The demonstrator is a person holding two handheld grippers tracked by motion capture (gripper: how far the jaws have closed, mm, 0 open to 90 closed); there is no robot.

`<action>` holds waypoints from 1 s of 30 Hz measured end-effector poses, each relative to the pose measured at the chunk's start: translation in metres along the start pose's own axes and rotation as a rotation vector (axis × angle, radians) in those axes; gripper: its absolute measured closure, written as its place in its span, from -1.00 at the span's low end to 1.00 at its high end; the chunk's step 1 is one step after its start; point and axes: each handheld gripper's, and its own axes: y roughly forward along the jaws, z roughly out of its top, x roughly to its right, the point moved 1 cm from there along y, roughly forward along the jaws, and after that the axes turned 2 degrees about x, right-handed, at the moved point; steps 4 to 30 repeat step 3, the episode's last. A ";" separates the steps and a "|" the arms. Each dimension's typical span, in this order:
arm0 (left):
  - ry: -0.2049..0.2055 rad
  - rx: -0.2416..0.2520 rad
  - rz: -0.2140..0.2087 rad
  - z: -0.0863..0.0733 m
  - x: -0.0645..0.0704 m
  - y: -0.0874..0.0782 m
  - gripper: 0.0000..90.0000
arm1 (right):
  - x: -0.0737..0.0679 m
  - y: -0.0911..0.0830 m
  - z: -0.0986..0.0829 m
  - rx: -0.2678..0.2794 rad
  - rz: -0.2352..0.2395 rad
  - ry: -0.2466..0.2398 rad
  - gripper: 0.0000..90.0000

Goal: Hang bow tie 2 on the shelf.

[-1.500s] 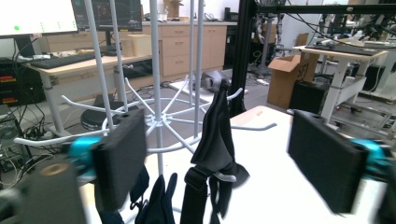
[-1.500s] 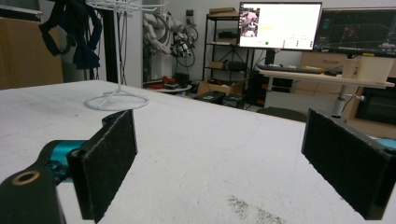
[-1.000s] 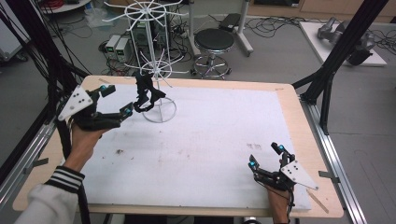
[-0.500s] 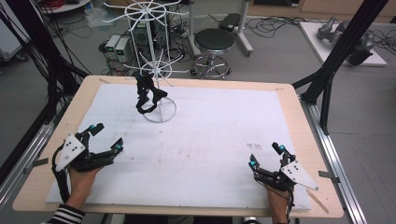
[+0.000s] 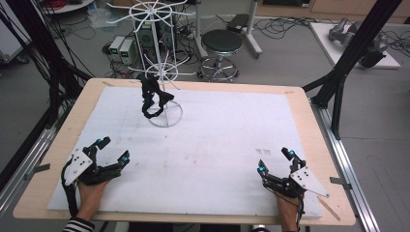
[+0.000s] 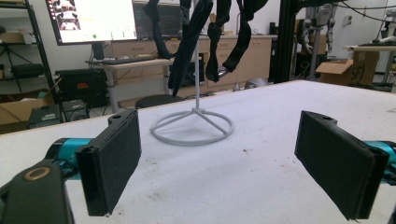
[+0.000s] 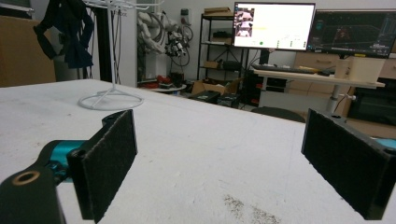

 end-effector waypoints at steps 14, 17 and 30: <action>-0.001 -0.001 0.005 0.000 0.000 0.000 -0.67 | 0.000 0.000 0.000 0.002 -0.001 -0.004 -0.78; -0.001 -0.001 0.005 0.000 0.000 0.000 -0.67 | 0.000 0.000 0.000 0.002 -0.001 -0.004 -0.78; -0.001 -0.001 0.005 0.000 0.000 0.000 -0.67 | 0.000 0.000 0.000 0.002 -0.001 -0.004 -0.78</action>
